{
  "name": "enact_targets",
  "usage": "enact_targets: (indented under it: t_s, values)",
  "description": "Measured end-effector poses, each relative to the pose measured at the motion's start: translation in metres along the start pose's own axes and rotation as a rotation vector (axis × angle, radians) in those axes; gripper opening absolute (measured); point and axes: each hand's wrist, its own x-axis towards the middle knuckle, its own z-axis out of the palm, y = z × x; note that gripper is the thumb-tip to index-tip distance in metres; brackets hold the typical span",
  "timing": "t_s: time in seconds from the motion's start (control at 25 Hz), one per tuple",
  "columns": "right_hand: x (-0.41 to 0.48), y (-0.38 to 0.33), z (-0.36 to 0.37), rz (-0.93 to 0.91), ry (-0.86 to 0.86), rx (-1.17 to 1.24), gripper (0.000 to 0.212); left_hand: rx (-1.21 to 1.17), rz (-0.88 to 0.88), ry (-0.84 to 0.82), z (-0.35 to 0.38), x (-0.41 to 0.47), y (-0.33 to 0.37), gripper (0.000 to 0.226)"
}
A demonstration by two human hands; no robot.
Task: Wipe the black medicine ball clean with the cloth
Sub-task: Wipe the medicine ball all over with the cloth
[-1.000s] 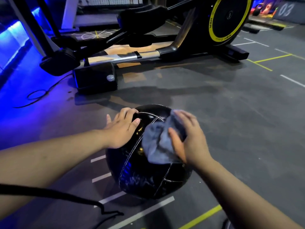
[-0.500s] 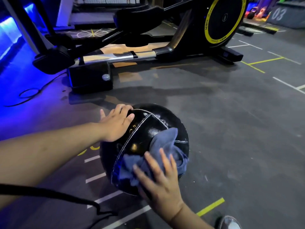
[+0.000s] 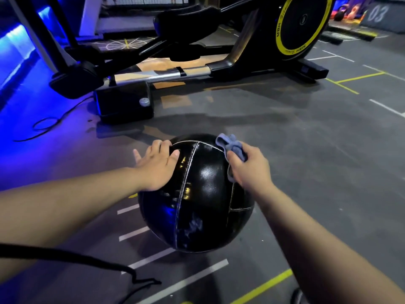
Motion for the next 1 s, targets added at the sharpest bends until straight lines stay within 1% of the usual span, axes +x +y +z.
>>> enact_targets:
  t_s: [0.04, 0.08, 0.12, 0.24, 0.36, 0.44, 0.48, 0.52, 0.56, 0.6, 0.68, 0.72, 0.76, 0.8, 0.92, 1.0]
  values:
    - [0.011, -0.001, -0.001, 0.049, -0.032, 0.01, 0.016, 0.014, -0.011, 0.003, 0.0, 0.001, 0.003, 0.052]
    - [0.011, -0.002, 0.0, 0.029, -0.023, 0.0, 0.017, 0.03, -0.025, 0.006, -0.001, 0.002, 0.004, 0.052]
    - [0.002, -0.001, 0.003, -0.036, 0.008, -0.029, 0.021, 0.042, -0.04, 0.007, -0.003, 0.005, 0.003, 0.052]
    - [-0.073, 0.012, 0.025, -0.362, 0.114, -0.139, 0.04, 0.072, -0.072, 0.006, -0.005, 0.01, -0.003, 0.051]
    - [-0.148, 0.037, 0.048, -0.666, 0.025, -0.302, 0.041, 0.07, -0.079, 0.015, -0.005, 0.012, 0.0, 0.049]
    - [-0.154, 0.042, 0.048, -0.818, -0.043, -0.401, 0.037, 0.057, -0.094, 0.026, -0.005, 0.011, 0.002, 0.048]
    - [-0.143, 0.038, 0.045, -0.843, -0.082, -0.416, 0.038, 0.052, -0.109, 0.035, -0.005, 0.01, 0.001, 0.048]
    - [-0.127, 0.027, 0.042, -0.826, -0.112, -0.415, 0.039, 0.048, -0.123, 0.038, -0.006, 0.009, 0.0, 0.047]
    - [-0.107, 0.01, 0.04, -0.769, -0.116, -0.402, 0.043, 0.05, -0.13, 0.035, -0.006, 0.007, 0.001, 0.045]
    - [-0.083, -0.008, 0.04, -0.655, -0.094, -0.378, 0.045, 0.068, -0.122, 0.025, -0.005, 0.006, 0.003, 0.043]
    - [-0.037, -0.042, 0.044, -0.365, -0.03, -0.324, 0.045, 0.115, -0.097, 0.007, -0.005, 0.005, 0.011, 0.041]
    - [-0.022, -0.052, 0.045, -0.293, -0.007, -0.31, 0.044, 0.118, -0.094, 0.002, -0.004, 0.006, 0.013, 0.039]
    - [-0.018, -0.054, 0.047, -0.309, 0.005, -0.316, 0.043, 0.113, -0.094, -0.007, -0.006, 0.007, 0.013, 0.038]
    - [-0.022, -0.049, 0.047, -0.399, 0.008, -0.319, 0.042, 0.106, -0.088, -0.018, -0.007, 0.009, 0.01, 0.038]
    - [-0.081, -0.01, 0.051, -0.746, -0.036, -0.324, 0.04, 0.076, -0.104, -0.016, -0.009, 0.015, -0.006, 0.041]
    - [-0.135, 0.027, 0.065, -0.939, -0.093, -0.486, 0.037, 0.062, -0.138, -0.017, -0.01, 0.016, -0.015, 0.047]
